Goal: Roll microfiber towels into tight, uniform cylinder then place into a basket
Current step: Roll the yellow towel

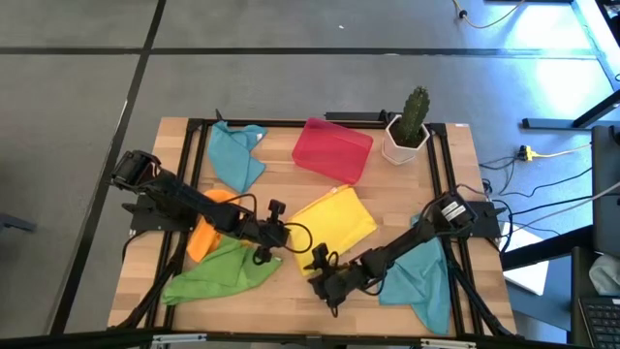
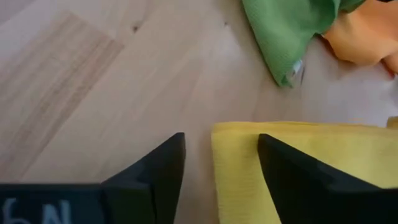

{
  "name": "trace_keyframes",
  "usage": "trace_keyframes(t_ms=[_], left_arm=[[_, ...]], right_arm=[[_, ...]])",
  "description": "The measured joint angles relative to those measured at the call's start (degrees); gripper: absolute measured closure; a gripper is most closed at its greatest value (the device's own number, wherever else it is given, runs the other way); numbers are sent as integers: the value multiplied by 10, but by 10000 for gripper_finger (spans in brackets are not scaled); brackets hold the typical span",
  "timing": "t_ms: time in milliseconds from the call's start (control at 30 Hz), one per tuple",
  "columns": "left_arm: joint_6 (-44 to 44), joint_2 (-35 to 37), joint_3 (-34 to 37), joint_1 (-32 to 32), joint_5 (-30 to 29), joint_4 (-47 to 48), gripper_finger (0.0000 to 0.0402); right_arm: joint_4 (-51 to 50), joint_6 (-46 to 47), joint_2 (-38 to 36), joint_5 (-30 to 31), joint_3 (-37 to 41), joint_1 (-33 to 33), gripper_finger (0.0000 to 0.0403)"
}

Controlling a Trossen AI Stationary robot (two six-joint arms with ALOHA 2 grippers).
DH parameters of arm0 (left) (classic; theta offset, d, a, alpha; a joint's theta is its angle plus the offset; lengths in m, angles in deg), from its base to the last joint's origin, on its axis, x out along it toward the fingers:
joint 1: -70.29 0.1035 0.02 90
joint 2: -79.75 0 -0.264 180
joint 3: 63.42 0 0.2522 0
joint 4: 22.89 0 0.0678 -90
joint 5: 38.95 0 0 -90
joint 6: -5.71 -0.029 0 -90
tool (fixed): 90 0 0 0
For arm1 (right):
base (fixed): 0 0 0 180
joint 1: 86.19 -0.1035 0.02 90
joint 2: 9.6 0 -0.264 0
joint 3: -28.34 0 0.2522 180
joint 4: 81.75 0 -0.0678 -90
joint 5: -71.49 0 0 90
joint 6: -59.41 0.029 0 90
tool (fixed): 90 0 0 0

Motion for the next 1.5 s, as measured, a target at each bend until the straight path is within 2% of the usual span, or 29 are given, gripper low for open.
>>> trace_keyframes(t_ms=[333, 467, 633, 833, 967, 1133, 1333, 1500], left_arm=[[0, 0, 0, 14, 0, 0, 401], [0, 0, 0, 13, 0, 0, 401], [0, 0, 0, 13, 0, 0, 401], [1, 0, 0, 12, 0, 13, 401], [19, 0, 0, 2, 6, 50, 401], [50, 0, 0, -23, 79, 66, 401], [80, 0, -1, -82, 160, 13, 401], [80, 0, -2, -137, 181, -60, 401]], right_arm=[[-3, 21, 2, 7, 2, 1, 292], [-10, 36, 3, 36, 2, 2, 330], [-16, 48, 2, 61, 2, 2, 356], [-24, 61, 1, 62, 2, 1, 395], [-55, 59, -13, 9, 3, -5, 397], [-112, 96, -56, -51, 3, -19, 399], [-133, 103, -93, -126, 3, -46, 401], [-160, 106, -96, -161, 3, -62, 401]])
